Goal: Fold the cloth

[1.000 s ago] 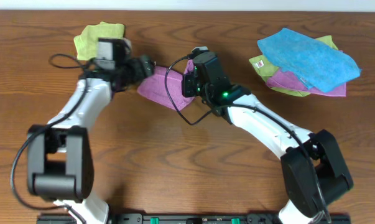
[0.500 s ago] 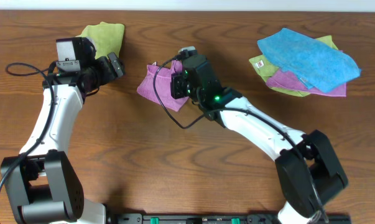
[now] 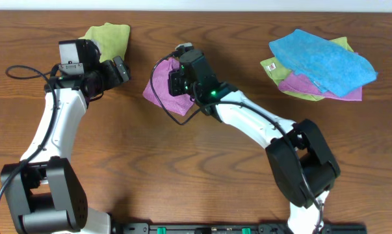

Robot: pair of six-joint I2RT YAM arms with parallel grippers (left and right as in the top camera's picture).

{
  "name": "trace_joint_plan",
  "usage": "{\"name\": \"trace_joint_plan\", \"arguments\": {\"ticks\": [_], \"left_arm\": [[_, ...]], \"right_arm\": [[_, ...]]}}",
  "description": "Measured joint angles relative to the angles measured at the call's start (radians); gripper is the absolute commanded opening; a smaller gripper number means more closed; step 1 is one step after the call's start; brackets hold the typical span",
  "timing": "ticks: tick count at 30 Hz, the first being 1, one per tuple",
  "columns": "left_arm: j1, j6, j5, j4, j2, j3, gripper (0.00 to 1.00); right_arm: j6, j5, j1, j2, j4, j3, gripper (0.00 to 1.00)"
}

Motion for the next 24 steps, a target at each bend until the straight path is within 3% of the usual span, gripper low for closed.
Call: {"name": "trace_joint_plan", "arguments": {"ticks": [13, 24], "left_arm": [[0.000, 0.003, 0.000, 0.000, 0.000, 0.000, 0.95], [0.000, 0.014, 0.000, 0.000, 0.000, 0.000, 0.95]], "right_arm": [[0.000, 0.021, 0.061, 0.011, 0.036, 0.005, 0.01], [-0.029, 0.153, 0.061, 0.040, 0.145, 0.007, 0.01]]}}
